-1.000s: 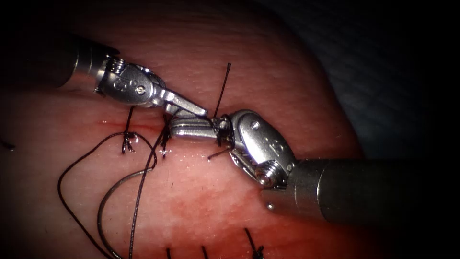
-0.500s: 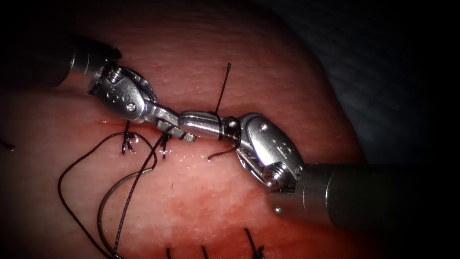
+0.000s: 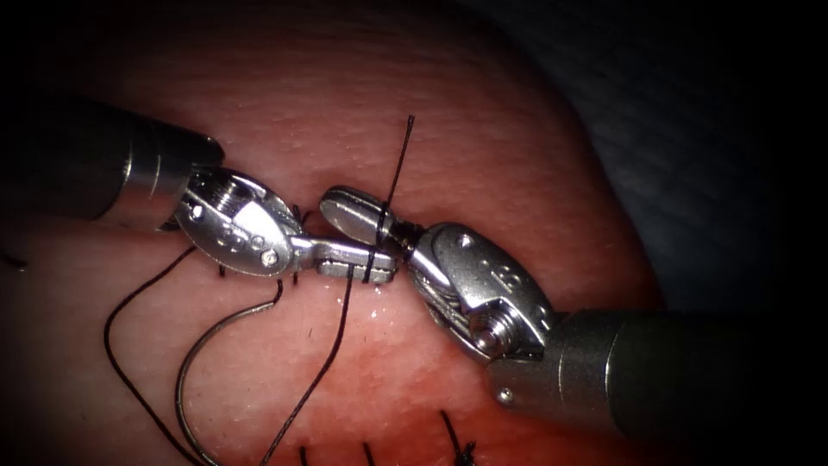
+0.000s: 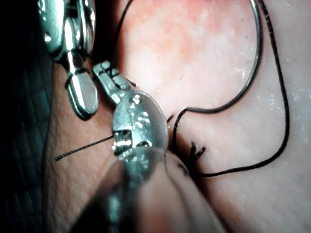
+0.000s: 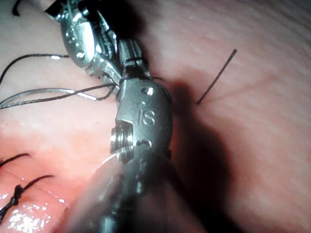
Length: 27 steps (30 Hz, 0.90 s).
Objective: Wound Closure
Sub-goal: Loop the suture counter-clockwise two times around the right arm, then grasp the suture tail with the right hand
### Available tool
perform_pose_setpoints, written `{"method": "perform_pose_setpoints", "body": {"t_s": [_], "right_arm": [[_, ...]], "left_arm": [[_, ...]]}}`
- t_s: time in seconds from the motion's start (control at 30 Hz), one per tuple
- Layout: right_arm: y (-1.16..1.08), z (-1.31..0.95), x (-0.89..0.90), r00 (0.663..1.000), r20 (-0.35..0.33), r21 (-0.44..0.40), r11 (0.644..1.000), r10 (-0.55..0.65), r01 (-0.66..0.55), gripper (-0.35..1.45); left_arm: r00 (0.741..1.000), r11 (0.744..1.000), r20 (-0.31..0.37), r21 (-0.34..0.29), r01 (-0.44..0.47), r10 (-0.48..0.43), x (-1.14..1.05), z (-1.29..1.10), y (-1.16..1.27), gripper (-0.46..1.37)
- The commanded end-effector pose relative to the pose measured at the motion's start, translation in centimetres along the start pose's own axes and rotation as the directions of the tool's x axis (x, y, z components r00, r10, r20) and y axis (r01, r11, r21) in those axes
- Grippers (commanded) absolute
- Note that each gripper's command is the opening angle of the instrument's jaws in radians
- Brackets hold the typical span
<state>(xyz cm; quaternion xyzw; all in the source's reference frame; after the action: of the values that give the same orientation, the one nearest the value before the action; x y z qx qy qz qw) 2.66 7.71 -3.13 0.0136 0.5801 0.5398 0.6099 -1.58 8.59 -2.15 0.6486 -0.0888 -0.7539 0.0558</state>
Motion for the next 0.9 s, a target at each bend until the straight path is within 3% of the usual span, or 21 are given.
{"method": "perform_pose_setpoints", "body": {"t_s": [0.03, 0.2, 0.33, 0.57, 0.9], "right_arm": [[0.05, 0.02, -0.02, 1.0, 0.008, -0.031, 0.999, -0.021, 0.022, -0.27], [0.2, 0.06, -0.02, 0.998, 0.043, -0.109, 0.993, -0.038, 0.042, 0.41], [0.32, 0.01, -0.05, 0.997, 0.071, -0.16, 0.987, 0.01, 0.002, 0.58], [0.54, -0.07, -0.23, 0.992, 0.075, -0.217, 0.973, 0.101, -0.082, 1.1], [0.7, -0.13, -0.34, 0.98, 0.05, -0.291, 0.942, 0.191, -0.168, 1.07]], "left_arm": [[1.0, 1.0, 0.004, -0.007, 0.001, -0.001, 0.01, -0.01, 0.01, -0.35], [1.0, 1.0, 0.023, -0.002, -0.019, 0.019, 0.04, -0.04, 0.03, -0.35], [0.999, 1.0, 0.034, 0.003, -0.028, 0.028, 0.06, -0.08, 0.04, -0.35], [0.999, 0.999, 0.042, 0.009, -0.032, 0.031, 0.03, -0.01, -0.05, -0.35], [0.998, 0.999, 0.05, 0.018, -0.035, 0.034, -0.2, 0.12, -0.14, -0.35]]}}
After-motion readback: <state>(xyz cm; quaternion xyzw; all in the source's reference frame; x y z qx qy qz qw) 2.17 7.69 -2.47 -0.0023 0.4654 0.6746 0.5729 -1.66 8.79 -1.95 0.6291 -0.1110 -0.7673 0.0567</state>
